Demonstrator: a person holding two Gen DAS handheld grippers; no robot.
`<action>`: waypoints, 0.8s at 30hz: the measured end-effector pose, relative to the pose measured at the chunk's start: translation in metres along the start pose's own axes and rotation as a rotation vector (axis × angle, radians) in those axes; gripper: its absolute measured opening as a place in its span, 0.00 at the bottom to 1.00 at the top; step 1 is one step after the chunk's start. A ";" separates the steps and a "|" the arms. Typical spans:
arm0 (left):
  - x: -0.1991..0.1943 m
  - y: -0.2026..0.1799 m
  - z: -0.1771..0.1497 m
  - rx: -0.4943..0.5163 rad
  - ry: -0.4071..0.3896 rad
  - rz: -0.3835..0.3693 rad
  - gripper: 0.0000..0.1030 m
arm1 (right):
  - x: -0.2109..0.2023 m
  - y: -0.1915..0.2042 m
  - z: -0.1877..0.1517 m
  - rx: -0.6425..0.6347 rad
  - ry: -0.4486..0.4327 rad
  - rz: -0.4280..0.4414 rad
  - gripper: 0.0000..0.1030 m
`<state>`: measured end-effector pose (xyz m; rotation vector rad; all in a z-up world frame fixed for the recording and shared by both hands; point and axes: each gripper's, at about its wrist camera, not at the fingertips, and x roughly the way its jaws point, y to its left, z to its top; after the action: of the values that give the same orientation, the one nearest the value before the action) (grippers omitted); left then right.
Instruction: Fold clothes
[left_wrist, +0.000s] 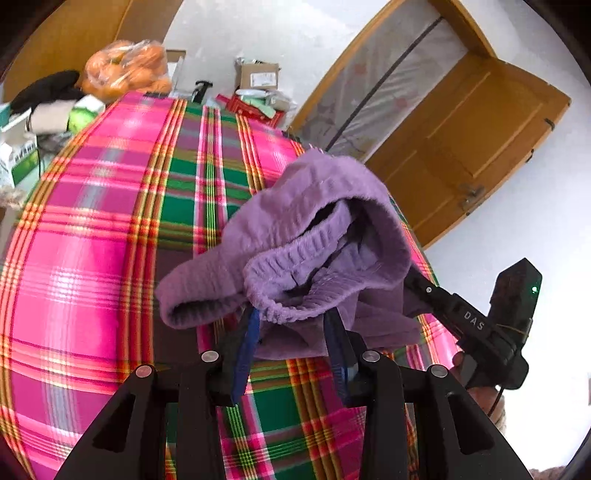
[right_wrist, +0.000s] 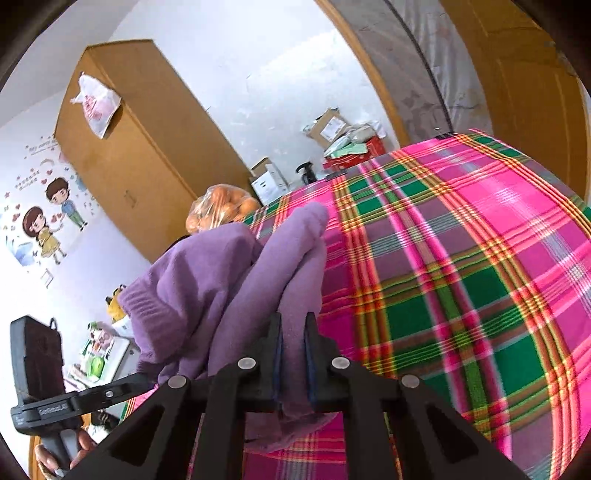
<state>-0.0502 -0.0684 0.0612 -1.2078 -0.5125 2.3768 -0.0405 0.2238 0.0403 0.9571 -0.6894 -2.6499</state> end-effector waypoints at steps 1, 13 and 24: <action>-0.002 -0.001 0.000 0.006 -0.004 0.009 0.36 | -0.001 -0.002 0.002 0.000 -0.009 -0.009 0.10; -0.002 0.006 0.002 -0.018 -0.018 0.030 0.37 | -0.014 -0.025 0.016 0.010 -0.060 -0.104 0.10; 0.002 -0.030 0.018 0.144 -0.048 0.096 0.39 | -0.033 -0.011 0.012 -0.083 -0.128 -0.197 0.13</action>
<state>-0.0603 -0.0449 0.0851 -1.1377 -0.2984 2.4805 -0.0238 0.2501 0.0608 0.8803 -0.5310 -2.9084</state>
